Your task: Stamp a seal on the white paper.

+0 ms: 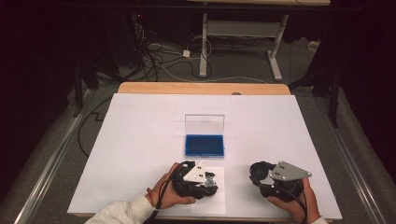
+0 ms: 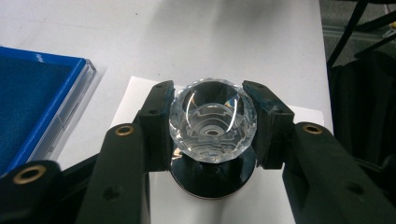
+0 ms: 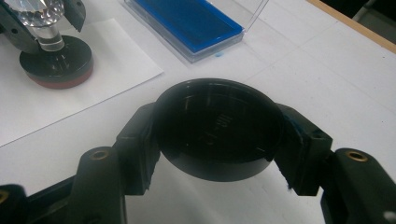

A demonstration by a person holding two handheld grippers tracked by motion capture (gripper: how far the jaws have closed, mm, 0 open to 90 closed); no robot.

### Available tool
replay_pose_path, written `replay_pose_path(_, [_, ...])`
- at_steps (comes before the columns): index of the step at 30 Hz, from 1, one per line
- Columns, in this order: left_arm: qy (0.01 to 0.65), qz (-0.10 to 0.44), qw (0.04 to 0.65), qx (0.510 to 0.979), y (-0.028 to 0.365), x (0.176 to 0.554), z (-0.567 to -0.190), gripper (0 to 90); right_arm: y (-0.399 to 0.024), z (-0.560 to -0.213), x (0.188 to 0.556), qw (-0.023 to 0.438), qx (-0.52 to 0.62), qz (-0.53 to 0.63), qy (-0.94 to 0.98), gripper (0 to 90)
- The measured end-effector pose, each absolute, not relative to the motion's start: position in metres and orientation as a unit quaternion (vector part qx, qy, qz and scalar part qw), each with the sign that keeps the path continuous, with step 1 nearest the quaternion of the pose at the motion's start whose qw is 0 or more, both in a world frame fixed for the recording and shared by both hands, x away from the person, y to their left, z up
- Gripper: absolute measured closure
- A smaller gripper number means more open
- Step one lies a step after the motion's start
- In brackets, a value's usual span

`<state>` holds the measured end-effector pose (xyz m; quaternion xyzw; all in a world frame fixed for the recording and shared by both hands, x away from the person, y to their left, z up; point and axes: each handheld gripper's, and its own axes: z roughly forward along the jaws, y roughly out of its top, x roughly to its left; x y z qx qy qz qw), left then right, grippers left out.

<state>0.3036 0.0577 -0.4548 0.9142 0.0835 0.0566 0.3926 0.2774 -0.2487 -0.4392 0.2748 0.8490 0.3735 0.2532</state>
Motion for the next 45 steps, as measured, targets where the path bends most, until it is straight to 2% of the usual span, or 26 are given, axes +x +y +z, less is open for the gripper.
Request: replay_pose_path(45, [0.085, 0.049, 0.369, 0.924, 0.0536, 0.3052, -0.4513, 54.4, -0.2492, -0.4402, 0.278, 0.253, 0.276, 0.371, 0.849, 38.3])
